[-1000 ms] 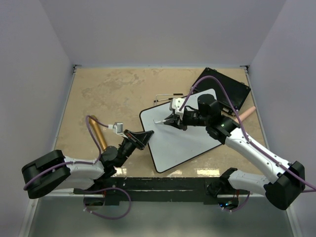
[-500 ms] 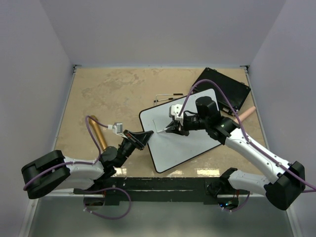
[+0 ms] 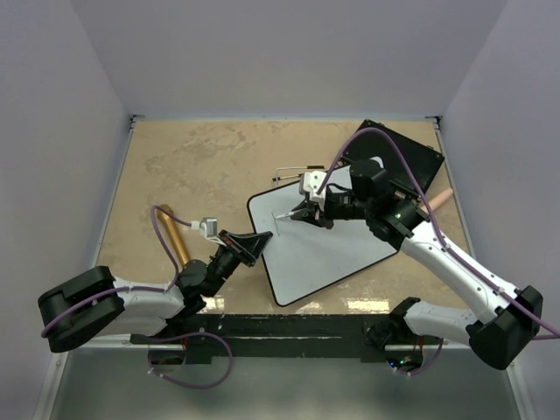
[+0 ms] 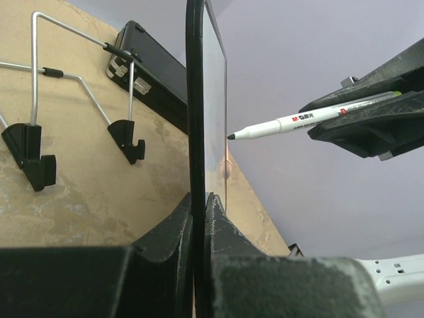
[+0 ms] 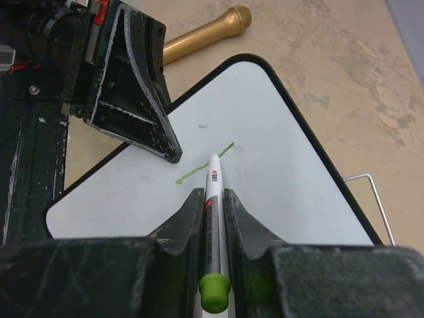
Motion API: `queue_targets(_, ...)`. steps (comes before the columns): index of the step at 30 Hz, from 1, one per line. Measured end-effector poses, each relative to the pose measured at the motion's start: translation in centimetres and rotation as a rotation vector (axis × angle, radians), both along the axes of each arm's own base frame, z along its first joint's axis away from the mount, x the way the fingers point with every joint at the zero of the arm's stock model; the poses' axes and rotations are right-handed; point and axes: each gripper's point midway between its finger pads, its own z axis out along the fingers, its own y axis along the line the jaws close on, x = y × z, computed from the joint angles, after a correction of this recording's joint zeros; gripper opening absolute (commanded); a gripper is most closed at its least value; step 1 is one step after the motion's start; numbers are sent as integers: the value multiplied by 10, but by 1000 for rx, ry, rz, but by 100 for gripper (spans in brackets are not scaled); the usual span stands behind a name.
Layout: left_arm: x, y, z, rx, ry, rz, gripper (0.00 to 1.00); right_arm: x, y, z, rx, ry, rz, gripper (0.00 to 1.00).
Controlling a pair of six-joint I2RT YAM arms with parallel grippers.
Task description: Write a sentence on the whiteboard
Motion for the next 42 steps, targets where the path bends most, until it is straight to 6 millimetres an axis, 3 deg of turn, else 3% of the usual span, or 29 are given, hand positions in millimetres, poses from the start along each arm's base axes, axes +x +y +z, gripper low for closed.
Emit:
queue_targets(7,0,0,-2,2,3,0,0,9,6,-10,-9,36,-18,0)
queue_targets(26,0,2,-2,-2,3,2,0,31,0,6,30,7,-159,0)
queue_targets(42,0,4,-3,0,7,10,0,11,-14,-18,-75,-7,-81,0)
